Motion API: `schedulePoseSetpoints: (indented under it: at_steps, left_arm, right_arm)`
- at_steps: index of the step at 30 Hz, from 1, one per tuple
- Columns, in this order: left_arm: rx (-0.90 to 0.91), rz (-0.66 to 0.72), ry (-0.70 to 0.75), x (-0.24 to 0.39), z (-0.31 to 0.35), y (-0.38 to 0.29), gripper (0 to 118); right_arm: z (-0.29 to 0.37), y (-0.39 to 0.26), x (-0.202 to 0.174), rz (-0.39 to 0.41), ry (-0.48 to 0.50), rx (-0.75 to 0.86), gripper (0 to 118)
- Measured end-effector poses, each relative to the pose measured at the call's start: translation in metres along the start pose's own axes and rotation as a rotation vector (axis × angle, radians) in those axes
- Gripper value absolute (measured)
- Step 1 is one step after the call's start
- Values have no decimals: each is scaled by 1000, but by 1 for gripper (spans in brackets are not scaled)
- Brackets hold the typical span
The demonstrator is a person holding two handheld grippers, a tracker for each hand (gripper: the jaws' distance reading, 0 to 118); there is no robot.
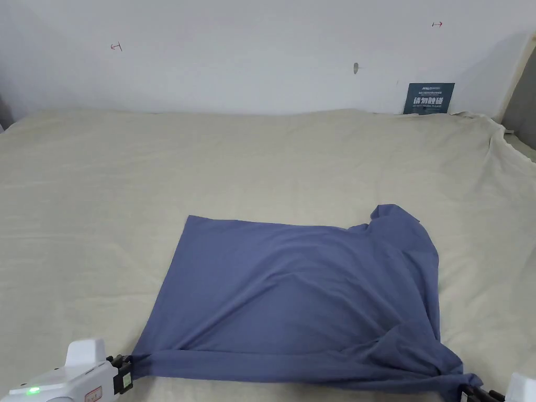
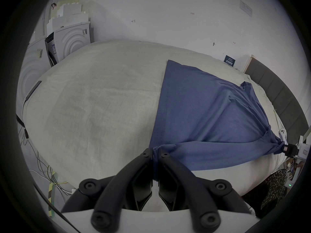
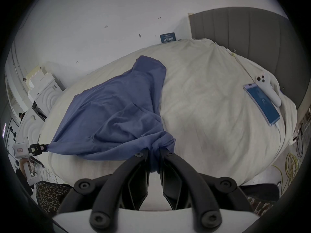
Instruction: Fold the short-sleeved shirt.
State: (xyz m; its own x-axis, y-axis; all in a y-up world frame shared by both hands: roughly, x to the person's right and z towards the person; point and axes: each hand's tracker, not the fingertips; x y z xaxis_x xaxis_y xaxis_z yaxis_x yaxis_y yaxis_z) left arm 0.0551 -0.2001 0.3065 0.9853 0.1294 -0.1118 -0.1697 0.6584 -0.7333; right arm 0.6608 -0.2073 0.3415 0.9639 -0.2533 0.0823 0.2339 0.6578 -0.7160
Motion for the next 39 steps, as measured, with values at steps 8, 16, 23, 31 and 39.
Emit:
schedulePoseSetpoints:
  at_steps: [8,16,23,31,39]
  left_arm:
    - [-38,30,16,0,-6,-15,3]
    - [-61,74,47,4,-11,-19,25]
    - [95,119,2,22,41,23,98]
    - [393,51,-36,61,105,98,98]
    - [563,35,-30,92,121,113,76]
  right_arm:
    - [-13,-9,4,-25,-47,-56,10]
    - [-20,-11,-6,-6,-97,-115,15]
    - [30,39,-31,86,-73,36,79]
    - [98,121,-75,174,-52,371,79]
    - [118,133,-107,224,-81,525,75]
